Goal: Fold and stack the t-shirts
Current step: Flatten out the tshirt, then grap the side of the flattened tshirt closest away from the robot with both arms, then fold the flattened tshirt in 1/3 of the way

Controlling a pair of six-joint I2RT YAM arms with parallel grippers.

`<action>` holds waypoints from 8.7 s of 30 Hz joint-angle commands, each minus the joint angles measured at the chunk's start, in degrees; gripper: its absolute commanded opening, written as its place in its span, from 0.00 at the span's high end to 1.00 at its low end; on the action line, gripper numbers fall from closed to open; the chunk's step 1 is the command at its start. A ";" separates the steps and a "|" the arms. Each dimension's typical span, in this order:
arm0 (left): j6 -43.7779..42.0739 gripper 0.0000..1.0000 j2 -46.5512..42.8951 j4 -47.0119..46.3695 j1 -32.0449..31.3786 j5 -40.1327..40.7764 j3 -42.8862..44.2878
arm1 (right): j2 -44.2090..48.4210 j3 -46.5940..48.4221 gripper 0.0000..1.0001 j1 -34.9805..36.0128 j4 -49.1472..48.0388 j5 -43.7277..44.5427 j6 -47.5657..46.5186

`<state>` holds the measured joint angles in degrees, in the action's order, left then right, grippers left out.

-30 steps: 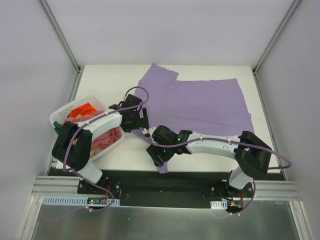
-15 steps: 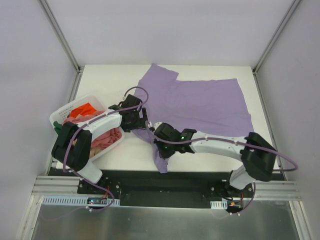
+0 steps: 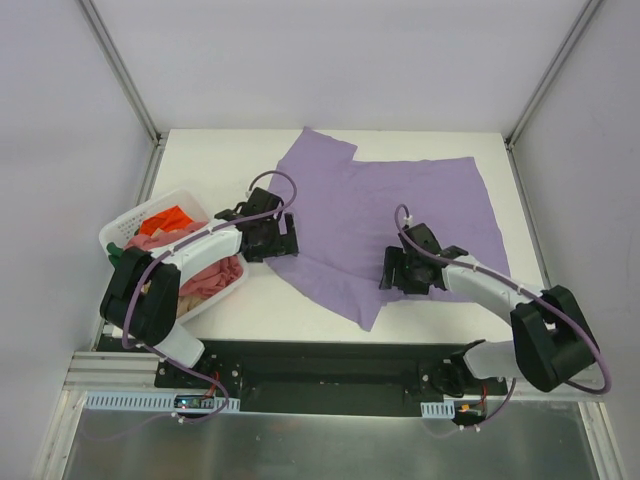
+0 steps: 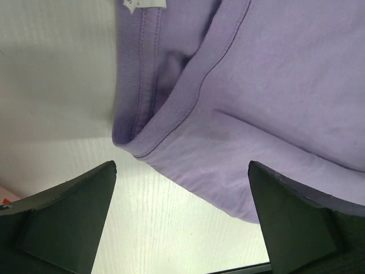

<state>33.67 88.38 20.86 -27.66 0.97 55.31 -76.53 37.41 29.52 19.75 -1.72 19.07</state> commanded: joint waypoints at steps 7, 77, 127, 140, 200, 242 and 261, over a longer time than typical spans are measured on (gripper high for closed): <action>1.04 0.01 -5.15 -0.12 -9.50 -9.23 0.58 | 15.87 2.93 0.04 -0.77 6.09 11.28 -3.60; -10.55 0.01 31.66 12.97 1.99 -5.72 42.67 | -25.14 33.51 0.04 -34.09 3.80 4.53 -24.69; -2.66 0.01 -3.80 13.94 -16.53 5.18 9.32 | 7.17 13.23 0.04 -38.39 7.94 14.03 -6.33; 11.67 0.20 -6.56 12.62 -37.38 6.93 -6.00 | 12.11 8.29 0.04 -39.27 5.92 10.95 -6.33; 5.97 1.00 -7.34 6.74 -26.39 7.38 -0.29 | -11.79 7.94 0.49 -57.55 -0.94 4.97 -2.20; 10.28 1.00 -27.12 8.05 -29.38 -13.56 -13.40 | 4.20 1.26 1.00 -58.79 9.44 6.30 -7.64; -1.85 1.00 -11.66 3.13 -14.36 -5.37 8.22 | -0.80 14.70 0.99 -55.27 13.56 -4.43 -8.26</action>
<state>35.44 74.96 26.68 -44.82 -6.63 58.54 -75.18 47.13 -26.17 31.29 -0.73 11.55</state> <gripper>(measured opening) 0.009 0.022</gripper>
